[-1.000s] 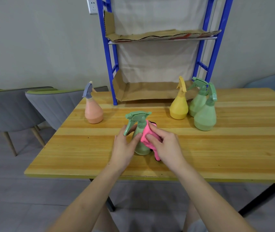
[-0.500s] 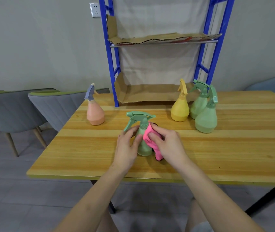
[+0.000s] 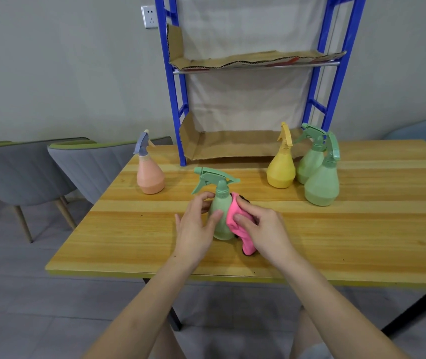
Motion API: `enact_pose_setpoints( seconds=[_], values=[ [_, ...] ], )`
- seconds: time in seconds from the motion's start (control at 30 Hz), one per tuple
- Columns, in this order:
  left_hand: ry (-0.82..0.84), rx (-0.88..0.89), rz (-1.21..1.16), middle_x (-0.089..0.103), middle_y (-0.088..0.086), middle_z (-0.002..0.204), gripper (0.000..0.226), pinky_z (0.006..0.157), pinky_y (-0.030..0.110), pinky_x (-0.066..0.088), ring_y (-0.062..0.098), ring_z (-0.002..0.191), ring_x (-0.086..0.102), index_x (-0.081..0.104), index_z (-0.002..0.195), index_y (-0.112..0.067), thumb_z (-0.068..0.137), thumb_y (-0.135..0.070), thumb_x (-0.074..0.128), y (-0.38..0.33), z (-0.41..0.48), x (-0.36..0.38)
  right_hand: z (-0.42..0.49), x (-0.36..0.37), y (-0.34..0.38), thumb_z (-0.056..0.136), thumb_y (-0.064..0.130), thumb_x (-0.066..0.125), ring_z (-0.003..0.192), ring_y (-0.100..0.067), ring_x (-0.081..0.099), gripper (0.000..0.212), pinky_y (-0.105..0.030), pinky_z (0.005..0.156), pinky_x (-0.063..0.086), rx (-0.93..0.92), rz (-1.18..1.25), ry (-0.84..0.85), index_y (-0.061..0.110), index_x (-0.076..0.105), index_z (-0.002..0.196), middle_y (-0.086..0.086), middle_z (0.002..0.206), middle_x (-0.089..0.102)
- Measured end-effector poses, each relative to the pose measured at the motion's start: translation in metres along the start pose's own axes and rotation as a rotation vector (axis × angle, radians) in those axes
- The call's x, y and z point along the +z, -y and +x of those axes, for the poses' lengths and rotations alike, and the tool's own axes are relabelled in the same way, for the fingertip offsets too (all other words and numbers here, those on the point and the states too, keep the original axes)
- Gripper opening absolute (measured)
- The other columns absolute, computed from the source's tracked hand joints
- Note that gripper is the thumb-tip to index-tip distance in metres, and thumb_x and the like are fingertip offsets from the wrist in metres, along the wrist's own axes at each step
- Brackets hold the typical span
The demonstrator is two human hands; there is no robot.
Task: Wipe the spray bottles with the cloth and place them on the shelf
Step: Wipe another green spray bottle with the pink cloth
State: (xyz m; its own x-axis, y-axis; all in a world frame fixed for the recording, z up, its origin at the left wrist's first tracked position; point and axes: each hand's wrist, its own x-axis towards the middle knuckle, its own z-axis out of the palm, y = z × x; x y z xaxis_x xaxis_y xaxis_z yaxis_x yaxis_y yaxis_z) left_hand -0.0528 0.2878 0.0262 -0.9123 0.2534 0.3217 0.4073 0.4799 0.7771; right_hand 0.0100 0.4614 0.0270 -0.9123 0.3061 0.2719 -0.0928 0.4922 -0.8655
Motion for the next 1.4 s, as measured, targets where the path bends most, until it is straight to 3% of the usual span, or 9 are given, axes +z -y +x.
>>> enact_pose_setpoints(
  seconds=[0.1,0.23,0.37,0.47,0.57,0.87,1.07,1.23,1.4],
  values=[
    [0.036,0.041,-0.032,0.060,-0.025,0.133,0.037,0.117,0.066,0.033,0.003,0.126,0.058,0.042,0.126,-0.063,0.100,-0.043,0.059,0.004,0.001,0.000,0.007,0.001,0.009,0.097,0.022,0.075,0.094,-0.014,0.073,0.048,-0.032,0.080,0.063,-0.038,0.060,-0.017,0.037,0.064,0.141,0.001,0.107,0.079],
    [0.059,0.068,-0.025,0.059,-0.025,0.134,0.038,0.112,0.058,0.044,0.007,0.128,0.058,0.044,0.133,-0.055,0.101,-0.039,0.058,0.006,0.003,-0.003,0.000,0.001,-0.004,0.096,0.024,0.076,0.096,-0.009,0.072,0.047,-0.039,0.086,0.062,-0.021,0.063,-0.007,0.037,0.065,0.141,0.004,0.111,0.080],
    [0.107,0.054,0.005,0.058,-0.025,0.135,0.037,0.112,0.054,0.045,0.006,0.129,0.057,0.042,0.137,-0.051,0.102,-0.046,0.055,0.002,0.008,-0.007,-0.008,-0.003,-0.021,0.097,0.026,0.075,0.105,-0.005,0.071,0.045,-0.036,0.096,0.060,0.069,-0.001,0.027,0.031,0.066,0.140,0.006,0.120,0.078],
    [0.098,0.037,-0.019,0.064,-0.020,0.134,0.052,0.111,0.053,0.047,0.006,0.125,0.061,0.045,0.135,-0.049,0.089,-0.071,0.048,0.001,0.009,-0.009,-0.005,-0.005,-0.012,0.096,0.024,0.076,0.099,-0.006,0.074,0.045,-0.028,0.090,0.060,0.057,-0.017,0.021,0.029,0.067,0.139,0.011,0.112,0.079],
    [0.114,0.045,-0.027,0.065,-0.018,0.134,0.057,0.112,0.053,0.046,0.007,0.125,0.061,0.047,0.137,-0.046,0.087,-0.073,0.047,0.000,0.010,-0.008,0.003,-0.002,0.004,0.096,0.021,0.076,0.098,0.000,0.072,0.045,-0.019,0.085,0.058,-0.014,0.039,0.028,0.031,0.066,0.140,0.013,0.113,0.078],
    [0.131,0.051,0.065,0.053,-0.017,0.127,0.050,0.109,0.057,0.046,0.011,0.120,0.059,0.052,0.147,-0.036,0.100,-0.054,0.051,-0.003,0.013,-0.013,-0.002,-0.008,-0.010,0.100,0.025,0.070,0.102,-0.009,0.075,0.040,-0.045,0.093,0.062,0.054,0.023,0.089,0.027,0.067,0.140,0.013,0.110,0.080],
    [0.127,-0.004,-0.060,0.065,-0.018,0.122,0.045,0.102,0.045,0.055,0.000,0.115,0.062,0.050,0.142,-0.045,0.099,-0.045,0.064,-0.009,0.012,-0.016,0.001,-0.007,0.000,0.100,0.025,0.071,0.106,-0.002,0.073,0.044,-0.038,0.097,0.061,0.030,0.005,0.098,0.034,0.065,0.142,0.015,0.117,0.078],
    [0.154,0.000,-0.081,0.069,-0.018,0.123,0.041,0.101,0.047,0.057,0.003,0.117,0.065,0.054,0.136,-0.040,0.097,-0.048,0.066,-0.008,0.016,-0.014,0.008,-0.003,0.021,0.101,0.020,0.070,0.093,-0.019,0.078,0.045,-0.043,0.082,0.065,-0.008,0.120,0.088,0.036,0.065,0.142,0.015,0.107,0.080],
    [0.136,0.042,0.006,0.059,-0.018,0.121,0.049,0.107,0.053,0.048,0.009,0.119,0.059,0.056,0.138,-0.038,0.095,-0.061,0.054,-0.002,0.014,-0.015,-0.002,-0.004,0.003,0.104,0.021,0.064,0.102,-0.008,0.075,0.039,-0.042,0.093,0.062,0.038,0.080,0.101,0.035,0.066,0.141,0.015,0.112,0.079]
  ],
)
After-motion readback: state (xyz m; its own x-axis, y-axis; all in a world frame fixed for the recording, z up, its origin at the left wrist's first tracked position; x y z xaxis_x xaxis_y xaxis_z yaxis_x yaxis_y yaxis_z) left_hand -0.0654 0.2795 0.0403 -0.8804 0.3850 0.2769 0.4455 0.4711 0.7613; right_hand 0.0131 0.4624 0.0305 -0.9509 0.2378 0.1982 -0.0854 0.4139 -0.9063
